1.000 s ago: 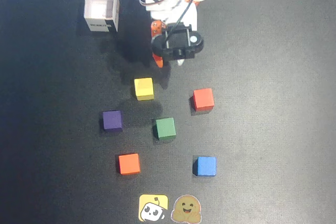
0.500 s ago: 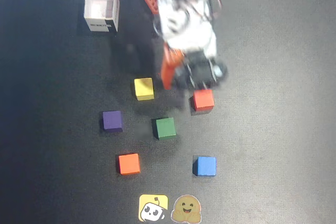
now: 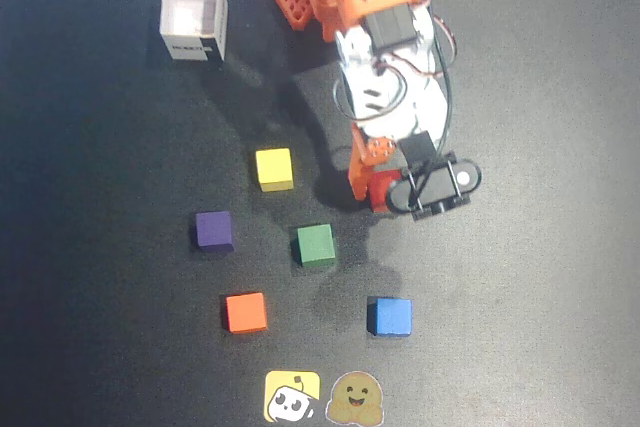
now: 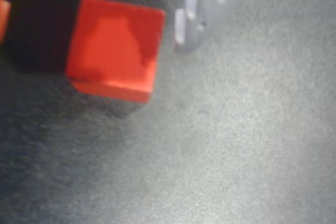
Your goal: Put the green cube on top of the orange cube.
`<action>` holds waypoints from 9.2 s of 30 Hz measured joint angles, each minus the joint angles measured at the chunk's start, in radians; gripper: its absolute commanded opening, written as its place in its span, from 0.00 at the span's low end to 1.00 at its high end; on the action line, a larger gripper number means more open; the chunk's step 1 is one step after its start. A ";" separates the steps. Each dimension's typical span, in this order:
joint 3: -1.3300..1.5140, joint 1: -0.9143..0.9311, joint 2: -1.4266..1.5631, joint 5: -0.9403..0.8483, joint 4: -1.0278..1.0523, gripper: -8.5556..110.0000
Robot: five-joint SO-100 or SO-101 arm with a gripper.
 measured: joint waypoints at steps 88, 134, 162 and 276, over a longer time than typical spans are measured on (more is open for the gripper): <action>-0.138 0.333 -0.419 -0.143 -0.351 0.26; -0.109 0.330 -0.354 -0.064 -0.184 0.10; -0.612 0.560 -0.422 -0.107 0.210 0.10; -1.203 0.528 -1.049 -0.092 0.190 0.19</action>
